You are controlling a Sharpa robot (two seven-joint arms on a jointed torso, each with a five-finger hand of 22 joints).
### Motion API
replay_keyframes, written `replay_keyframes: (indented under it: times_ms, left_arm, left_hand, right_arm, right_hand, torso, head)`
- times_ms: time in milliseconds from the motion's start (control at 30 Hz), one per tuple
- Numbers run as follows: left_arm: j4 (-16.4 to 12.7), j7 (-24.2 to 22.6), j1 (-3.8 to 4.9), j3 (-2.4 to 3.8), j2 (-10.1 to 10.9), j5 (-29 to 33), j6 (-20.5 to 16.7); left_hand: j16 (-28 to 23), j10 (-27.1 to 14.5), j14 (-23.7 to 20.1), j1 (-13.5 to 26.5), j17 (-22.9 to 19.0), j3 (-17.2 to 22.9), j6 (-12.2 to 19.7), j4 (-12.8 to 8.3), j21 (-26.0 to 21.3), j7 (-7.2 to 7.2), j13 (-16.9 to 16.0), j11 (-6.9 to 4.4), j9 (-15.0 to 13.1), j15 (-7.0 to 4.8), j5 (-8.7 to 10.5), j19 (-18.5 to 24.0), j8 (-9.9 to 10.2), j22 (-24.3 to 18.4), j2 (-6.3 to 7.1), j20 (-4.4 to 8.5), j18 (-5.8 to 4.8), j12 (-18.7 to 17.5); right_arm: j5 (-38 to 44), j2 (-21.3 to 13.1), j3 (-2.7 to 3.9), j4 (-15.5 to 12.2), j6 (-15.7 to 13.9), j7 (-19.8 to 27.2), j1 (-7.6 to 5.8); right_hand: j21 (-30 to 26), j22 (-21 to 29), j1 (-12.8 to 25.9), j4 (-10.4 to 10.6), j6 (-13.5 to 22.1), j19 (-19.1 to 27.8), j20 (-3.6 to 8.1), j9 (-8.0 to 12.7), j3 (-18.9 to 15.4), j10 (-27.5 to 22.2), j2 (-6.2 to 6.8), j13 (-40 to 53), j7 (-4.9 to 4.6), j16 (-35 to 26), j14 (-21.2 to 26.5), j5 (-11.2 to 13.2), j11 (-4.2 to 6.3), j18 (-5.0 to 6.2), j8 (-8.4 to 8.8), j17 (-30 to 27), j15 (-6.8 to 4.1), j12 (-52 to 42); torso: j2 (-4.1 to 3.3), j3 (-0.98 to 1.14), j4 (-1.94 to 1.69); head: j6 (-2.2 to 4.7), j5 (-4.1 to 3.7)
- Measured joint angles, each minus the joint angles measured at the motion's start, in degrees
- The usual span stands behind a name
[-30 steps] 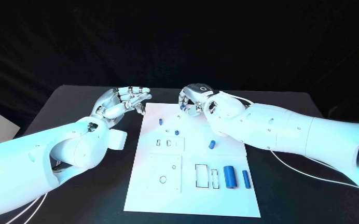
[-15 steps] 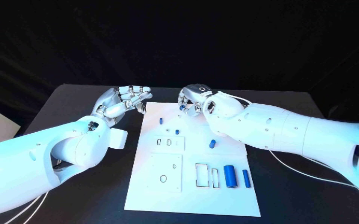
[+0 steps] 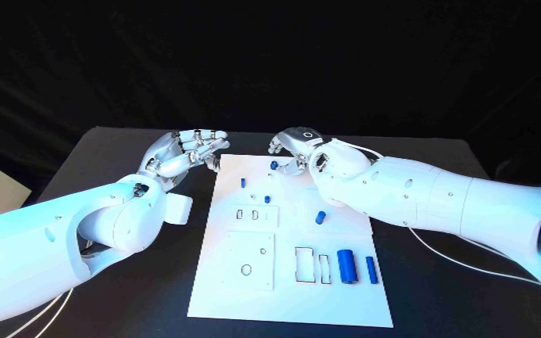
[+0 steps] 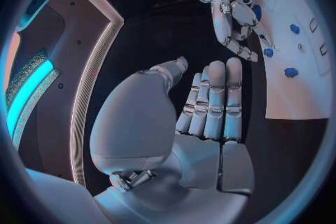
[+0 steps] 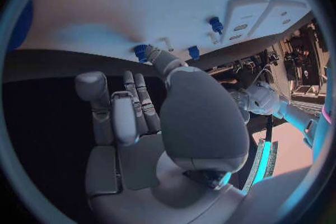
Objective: Assemble the parts on the task board
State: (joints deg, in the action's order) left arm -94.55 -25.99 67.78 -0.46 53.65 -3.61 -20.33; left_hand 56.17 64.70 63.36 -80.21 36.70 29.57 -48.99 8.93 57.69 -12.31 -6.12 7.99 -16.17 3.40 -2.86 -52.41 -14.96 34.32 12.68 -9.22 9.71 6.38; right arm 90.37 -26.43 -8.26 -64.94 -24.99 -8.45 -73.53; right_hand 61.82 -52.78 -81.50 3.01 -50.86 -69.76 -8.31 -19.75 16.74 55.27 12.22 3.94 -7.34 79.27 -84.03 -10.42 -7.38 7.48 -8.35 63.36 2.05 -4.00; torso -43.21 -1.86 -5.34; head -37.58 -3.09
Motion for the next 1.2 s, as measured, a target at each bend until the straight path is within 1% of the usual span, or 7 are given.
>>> replay_keyframes:
  times_ms: [300, 467, 633, 700, 800, 900, 1200]
  left_arm:
    - [0.31, 0.00, 0.01, 0.00, 0.10, 0.00, 0.00]
    - [0.42, 0.00, 0.01, 0.00, 0.13, 0.01, 0.00]
    - [0.51, -0.02, 0.01, 0.00, 0.14, 0.01, 0.00]
    - [0.58, -0.02, 0.01, 0.00, 0.13, 0.02, 0.01]
    - [0.68, -0.02, 0.01, 0.00, 0.09, 0.02, 0.01]
    - [0.80, -0.02, 0.01, 0.00, 0.00, 0.03, 0.01]
    - [1.12, 0.00, 0.01, -0.01, -0.39, 0.05, 0.02]
  left_hand:
    - [0.34, 0.00, 0.00, 0.00, 0.00, 0.14, 0.21, -0.14, 0.43, 0.09, 0.00, 0.00, -0.07, 0.00, 0.00, 0.42, 0.00, 0.23, 0.00, 0.00, 0.00, 0.00]
    - [0.34, 0.00, 0.00, 0.00, 0.00, 0.32, 0.27, -0.32, 0.43, 0.14, -0.06, 0.00, -0.15, 0.00, 0.00, 0.42, 0.00, 0.30, 0.00, -0.01, 0.00, 0.00]
    - [0.35, 0.01, 0.00, 0.00, -0.01, 0.32, 0.27, -0.32, 0.43, 0.14, -0.06, 0.00, -0.14, 0.00, 0.00, 0.42, 0.00, 0.30, 0.00, -0.01, -0.01, 0.00]
    - [0.34, 0.01, 0.00, 0.00, -0.01, 0.32, 0.26, -0.32, 0.43, 0.14, -0.06, 0.00, -0.14, 0.00, 0.00, 0.42, 0.00, 0.36, 0.00, 0.00, -0.01, 0.00]
    - [0.34, 0.00, 0.00, 0.00, -0.01, 0.32, 0.26, -0.32, 0.43, 0.15, -0.05, 0.00, -0.14, 0.00, 0.00, 0.42, 0.00, 0.37, 0.00, 0.00, -0.01, 0.00]
    - [0.34, 0.01, 0.00, 0.00, -0.01, 0.32, 0.26, -0.32, 0.62, 0.15, -0.05, 0.00, -0.16, 0.00, 0.00, 0.42, 0.00, 0.37, 0.00, -0.01, -0.01, 0.00]
    - [0.34, 0.01, 0.00, 0.00, -0.01, 0.32, 0.26, -0.32, 0.67, 0.15, -0.05, 0.00, -0.19, 0.00, 0.00, 0.42, 0.00, 0.36, 0.00, -0.01, -0.01, 0.00]
  right_arm:
    - [-1.97, -8.56, 0.33, -7.67, -2.06, 0.53, -0.17]
    - [-6.24, -14.71, 0.72, -11.95, -3.73, 1.23, -0.38]
    - [-11.83, -19.66, 0.96, -14.42, -3.85, 1.57, -0.82]
    - [-13.89, -20.81, 1.01, -14.74, -3.37, 1.57, -0.95]
    - [-16.14, -21.61, 1.05, -14.69, -2.19, 1.57, -1.03]
    - [-18.11, -21.65, 1.06, -14.07, -0.30, 1.56, -1.06]
    - [-20.79, -19.56, 1.06, -10.91, 3.98, 1.28, -1.05]
  right_hand:
    - [1.21, -2.61, -2.51, 3.92, -0.77, -2.19, 0.93, -0.10, -2.68, 2.56, -0.30, 0.13, -0.40, 0.78, 0.00, -0.57, 0.84, 0.05, 0.25, 1.67, 0.00, -2.87]
    - [5.34, -8.05, -2.20, 6.28, -1.64, -5.52, 1.56, -0.10, -0.88, 9.44, 0.00, 1.05, -1.79, 2.52, 0.00, 0.13, 1.85, -0.94, 0.61, 4.74, -0.91, -5.61]
    - [8.41, -12.04, -1.38, 8.23, -1.73, -7.52, 2.78, -0.37, -1.01, 20.19, 1.88, 5.00, -1.64, 4.13, 0.01, -2.03, 2.97, -0.94, 0.96, 7.86, -2.53, -11.50]
    - [9.30, -13.29, -1.72, 9.02, -1.41, -8.16, 3.42, -0.83, -2.00, 22.26, 2.40, 8.95, -0.85, 4.66, 0.02, -2.79, 4.34, -1.79, 0.63, 8.92, -3.28, -15.49]
    - [12.07, -17.23, -2.27, 11.04, 0.13, -9.96, 3.52, -2.36, -5.88, 22.81, 2.35, 41.61, -0.42, 6.75, -0.02, -3.46, 4.67, -2.66, -1.23, 11.42, -3.46, -44.55]
    - [14.24, -20.36, -3.25, 13.14, 1.90, -11.02, 2.53, -3.53, -7.99, 27.11, 1.37, 68.22, -1.60, 8.60, -0.03, -3.46, 3.40, -2.67, -3.13, 11.59, -2.64, -73.50]
    - [18.40, -22.17, -3.09, 13.42, 2.85, -13.67, 1.92, -4.45, -8.60, 28.63, 0.73, 71.03, -2.16, 10.45, 0.01, -4.22, 2.82, -3.56, -5.39, 11.59, -2.05, -85.66]
  torso:
    - [0.17, 0.07, 0.37]
    - [0.34, 0.07, 0.71]
    - [0.46, 0.18, 1.16]
    - [0.49, 0.24, 1.28]
    - [0.52, 0.33, 1.38]
    - [0.52, 0.41, 1.44]
    - [0.53, 0.43, 1.35]
  head:
    - [0.36, -0.05]
    - [0.57, -0.14]
    - [0.66, -0.13]
    - [0.70, -0.13]
    - [0.81, -0.15]
    - [0.83, -0.15]
    - [0.75, -0.30]
